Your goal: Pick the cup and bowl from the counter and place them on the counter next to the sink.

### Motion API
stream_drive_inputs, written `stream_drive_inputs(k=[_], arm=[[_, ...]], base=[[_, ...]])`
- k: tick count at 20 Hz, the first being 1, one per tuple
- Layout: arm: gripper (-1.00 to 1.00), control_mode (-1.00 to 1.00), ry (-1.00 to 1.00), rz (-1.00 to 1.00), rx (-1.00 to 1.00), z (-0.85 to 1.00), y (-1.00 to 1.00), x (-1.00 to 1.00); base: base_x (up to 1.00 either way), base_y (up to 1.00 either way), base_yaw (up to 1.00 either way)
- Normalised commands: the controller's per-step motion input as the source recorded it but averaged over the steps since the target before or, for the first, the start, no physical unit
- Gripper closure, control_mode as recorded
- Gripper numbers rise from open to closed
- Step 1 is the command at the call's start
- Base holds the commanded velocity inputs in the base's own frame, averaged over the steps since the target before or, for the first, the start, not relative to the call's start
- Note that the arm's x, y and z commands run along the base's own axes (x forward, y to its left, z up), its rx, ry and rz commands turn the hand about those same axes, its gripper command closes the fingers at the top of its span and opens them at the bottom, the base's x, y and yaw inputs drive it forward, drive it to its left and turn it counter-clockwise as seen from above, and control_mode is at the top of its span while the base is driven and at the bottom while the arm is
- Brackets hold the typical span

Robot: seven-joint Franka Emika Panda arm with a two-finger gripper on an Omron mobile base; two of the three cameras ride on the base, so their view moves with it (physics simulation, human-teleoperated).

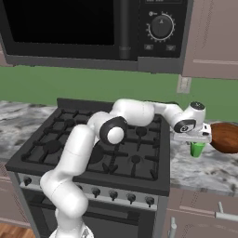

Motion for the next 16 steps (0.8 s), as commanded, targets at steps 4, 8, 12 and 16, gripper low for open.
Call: stream_drive_inputs(k=[4,8,12,16], arm=[[1.00,-1.00,-0.20,0.01,0.00,0.44,0.09,-0.76],[1.00,-1.00,-0.22,0.02,0.00,0.57,0.05,-0.95],[1.00,-1.00,-0.17,0.03,0.00,0.39,0.03,-0.88],[1.00,-1.00,-0.14,0.05,0.00,0.22,0.17,-0.68]], base=[[0.00,0.00,0.00],[0.00,0.00,0.00],[0.00,0.00,0.00],[0.00,0.00,0.00]])
